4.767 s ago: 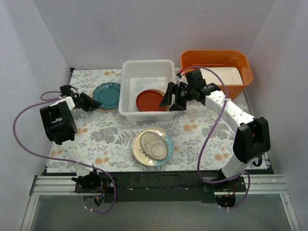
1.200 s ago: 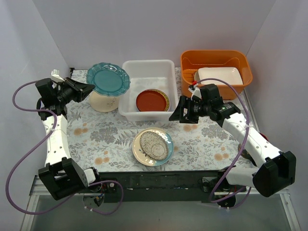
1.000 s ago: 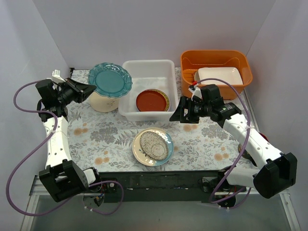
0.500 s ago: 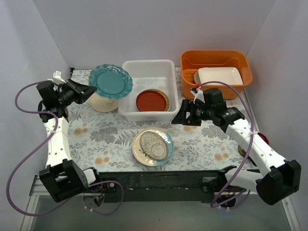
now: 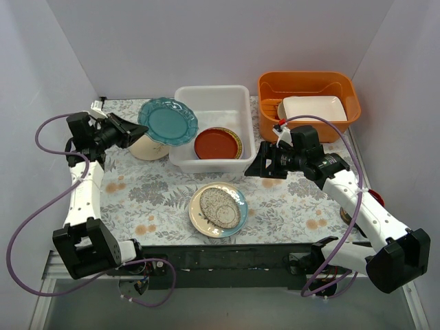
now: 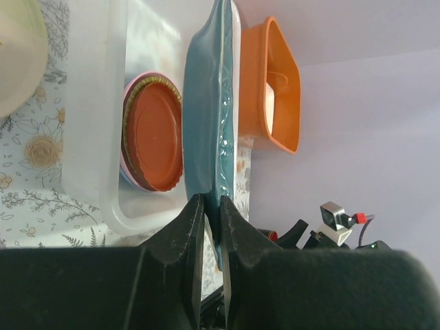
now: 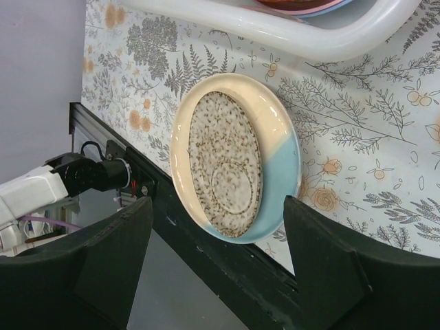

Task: Place the plates into the plastic bin on the countertop
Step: Place the plate in the plastic bin.

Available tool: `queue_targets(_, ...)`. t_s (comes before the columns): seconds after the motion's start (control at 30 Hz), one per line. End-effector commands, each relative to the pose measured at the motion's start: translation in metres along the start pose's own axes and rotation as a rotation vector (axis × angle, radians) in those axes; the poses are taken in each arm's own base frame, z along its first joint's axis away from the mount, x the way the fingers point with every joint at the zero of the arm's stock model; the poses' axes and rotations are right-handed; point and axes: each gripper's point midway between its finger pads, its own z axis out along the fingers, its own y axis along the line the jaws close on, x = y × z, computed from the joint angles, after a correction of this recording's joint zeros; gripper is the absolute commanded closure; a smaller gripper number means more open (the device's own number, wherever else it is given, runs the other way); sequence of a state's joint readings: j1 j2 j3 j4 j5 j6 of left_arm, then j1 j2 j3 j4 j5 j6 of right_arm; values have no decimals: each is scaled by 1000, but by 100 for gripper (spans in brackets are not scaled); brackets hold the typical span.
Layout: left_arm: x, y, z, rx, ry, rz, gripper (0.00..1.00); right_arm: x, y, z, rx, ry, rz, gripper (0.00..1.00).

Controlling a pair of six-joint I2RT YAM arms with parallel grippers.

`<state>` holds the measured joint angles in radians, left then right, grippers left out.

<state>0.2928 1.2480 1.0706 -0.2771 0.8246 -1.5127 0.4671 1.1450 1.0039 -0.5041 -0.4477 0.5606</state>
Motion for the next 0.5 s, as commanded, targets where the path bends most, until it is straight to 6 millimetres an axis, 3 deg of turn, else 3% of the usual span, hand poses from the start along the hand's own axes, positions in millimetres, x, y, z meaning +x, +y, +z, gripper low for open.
queue_targets(0.0, 3, -34, 6, 92, 8, 101, 100, -7, 6, -1, -25, -32, -42, 16)
queue_targets(0.47, 33, -25, 57, 61, 95, 99, 100, -7, 0, 2, -15, -28, -32, 16)
